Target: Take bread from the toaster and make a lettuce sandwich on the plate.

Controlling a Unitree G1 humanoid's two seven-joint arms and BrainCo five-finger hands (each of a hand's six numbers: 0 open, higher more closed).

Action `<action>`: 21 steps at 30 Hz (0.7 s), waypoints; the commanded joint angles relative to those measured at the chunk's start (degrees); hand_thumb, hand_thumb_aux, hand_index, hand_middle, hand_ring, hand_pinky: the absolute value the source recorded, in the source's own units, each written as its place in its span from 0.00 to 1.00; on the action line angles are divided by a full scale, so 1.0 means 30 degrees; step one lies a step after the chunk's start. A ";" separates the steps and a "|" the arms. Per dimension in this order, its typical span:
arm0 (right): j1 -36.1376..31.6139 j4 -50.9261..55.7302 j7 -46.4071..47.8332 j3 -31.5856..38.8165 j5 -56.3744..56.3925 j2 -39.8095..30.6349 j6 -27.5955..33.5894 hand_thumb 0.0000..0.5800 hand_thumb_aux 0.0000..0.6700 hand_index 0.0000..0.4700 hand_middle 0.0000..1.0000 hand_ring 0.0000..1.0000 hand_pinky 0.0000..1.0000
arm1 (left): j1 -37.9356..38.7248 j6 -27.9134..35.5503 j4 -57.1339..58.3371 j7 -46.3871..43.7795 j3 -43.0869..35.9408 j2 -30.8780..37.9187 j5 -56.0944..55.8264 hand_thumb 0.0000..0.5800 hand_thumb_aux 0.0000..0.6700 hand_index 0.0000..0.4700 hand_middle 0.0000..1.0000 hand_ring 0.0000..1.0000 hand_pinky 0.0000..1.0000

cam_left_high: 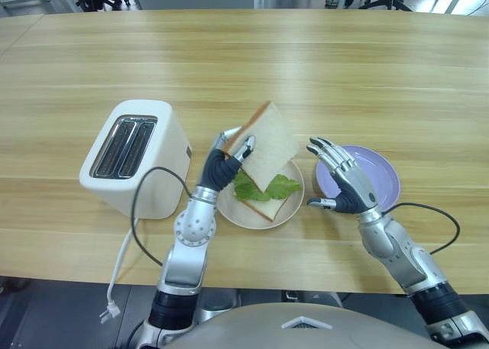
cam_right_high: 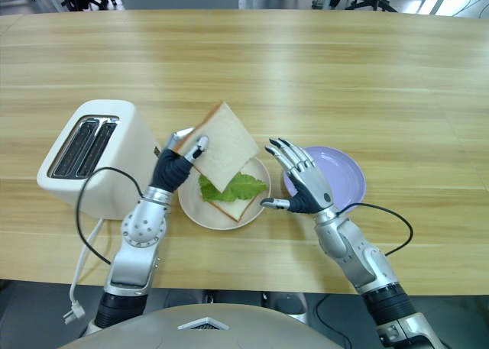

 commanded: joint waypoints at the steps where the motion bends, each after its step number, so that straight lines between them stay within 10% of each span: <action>1: 0.0567 -0.0793 -0.1155 -0.0086 -0.2176 -0.0302 -0.0740 0.00 0.00 0.00 0.00 0.00 0.00 | -0.0093 -0.0843 0.2972 0.0851 -0.0768 -0.0503 0.0380 1.00 1.00 0.98 1.00 1.00 1.00; 21: -0.2130 0.4652 0.0485 0.5440 -0.8070 0.1482 0.1140 0.00 0.00 0.00 0.00 0.00 0.00 | -0.2878 -0.3070 1.3658 0.3152 -0.0094 -0.0803 0.0479 1.00 1.00 0.98 1.00 1.00 1.00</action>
